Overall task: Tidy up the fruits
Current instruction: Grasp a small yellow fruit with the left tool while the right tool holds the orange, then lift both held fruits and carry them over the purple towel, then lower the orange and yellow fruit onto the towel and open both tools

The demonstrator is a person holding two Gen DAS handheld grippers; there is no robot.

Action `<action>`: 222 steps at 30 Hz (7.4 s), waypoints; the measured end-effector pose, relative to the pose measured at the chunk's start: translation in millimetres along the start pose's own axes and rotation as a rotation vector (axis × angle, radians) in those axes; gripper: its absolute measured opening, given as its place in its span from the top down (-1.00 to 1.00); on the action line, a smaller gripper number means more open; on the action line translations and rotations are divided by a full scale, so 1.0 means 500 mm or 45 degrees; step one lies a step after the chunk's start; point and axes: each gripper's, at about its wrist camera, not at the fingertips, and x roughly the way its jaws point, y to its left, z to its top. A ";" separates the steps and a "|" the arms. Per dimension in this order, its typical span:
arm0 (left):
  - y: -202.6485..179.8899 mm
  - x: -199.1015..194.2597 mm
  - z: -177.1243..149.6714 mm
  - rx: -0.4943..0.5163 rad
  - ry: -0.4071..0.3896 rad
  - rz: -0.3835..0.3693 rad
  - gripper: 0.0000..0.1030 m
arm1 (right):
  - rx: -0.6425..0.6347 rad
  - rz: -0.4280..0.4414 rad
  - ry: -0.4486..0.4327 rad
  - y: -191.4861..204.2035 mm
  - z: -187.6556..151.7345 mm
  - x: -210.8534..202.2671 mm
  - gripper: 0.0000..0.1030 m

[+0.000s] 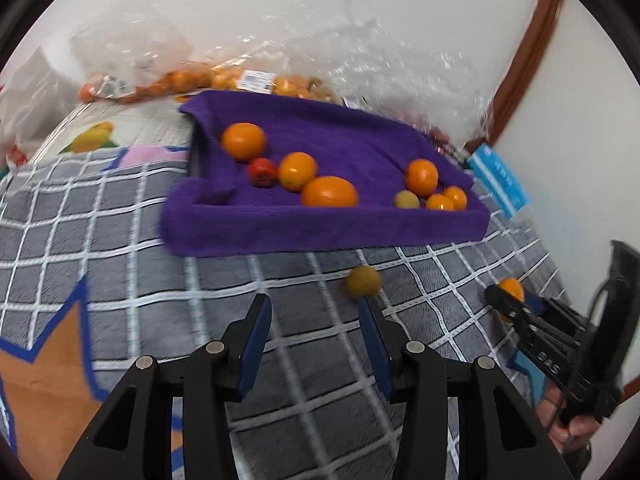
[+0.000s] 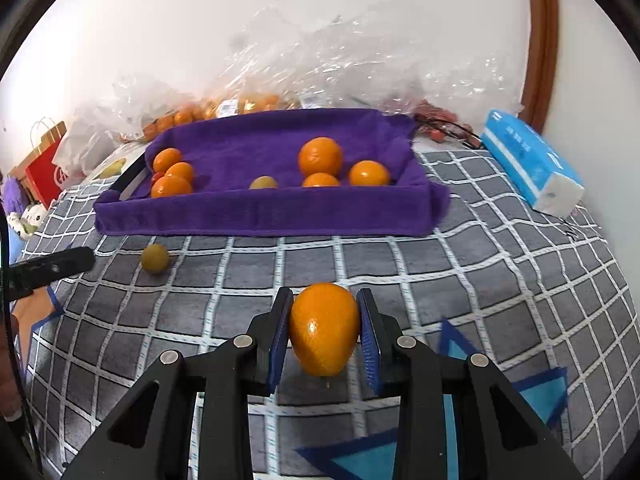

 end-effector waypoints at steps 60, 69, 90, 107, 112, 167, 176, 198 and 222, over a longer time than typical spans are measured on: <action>-0.001 -0.064 0.004 -0.059 -0.250 -0.001 0.56 | 0.091 0.101 -0.008 -0.006 0.007 -0.011 0.37; 0.021 -0.123 0.038 -0.107 -0.251 0.050 0.56 | 0.096 0.111 -0.088 0.032 0.065 -0.076 0.37; 0.008 -0.179 0.116 -0.096 -0.284 0.056 0.56 | 0.072 0.041 -0.132 0.032 0.134 -0.129 0.37; 0.008 -0.178 0.150 -0.081 -0.282 0.062 0.56 | 0.032 0.046 -0.143 0.042 0.165 -0.113 0.37; 0.012 -0.180 0.153 -0.087 -0.287 0.055 0.56 | 0.021 0.053 -0.145 0.049 0.167 -0.108 0.37; 0.123 0.046 0.207 -0.223 -0.066 0.110 0.56 | 0.102 -0.064 -0.135 -0.083 0.256 0.118 0.37; 0.117 0.078 0.172 -0.192 0.005 0.113 0.56 | 0.162 -0.037 -0.075 -0.095 0.247 0.193 0.37; 0.087 0.109 0.161 -0.113 0.064 0.153 0.56 | 0.084 -0.085 -0.050 -0.067 0.228 0.226 0.37; 0.074 0.118 0.152 -0.045 0.055 0.214 0.53 | 0.058 -0.064 -0.060 -0.063 0.221 0.212 0.34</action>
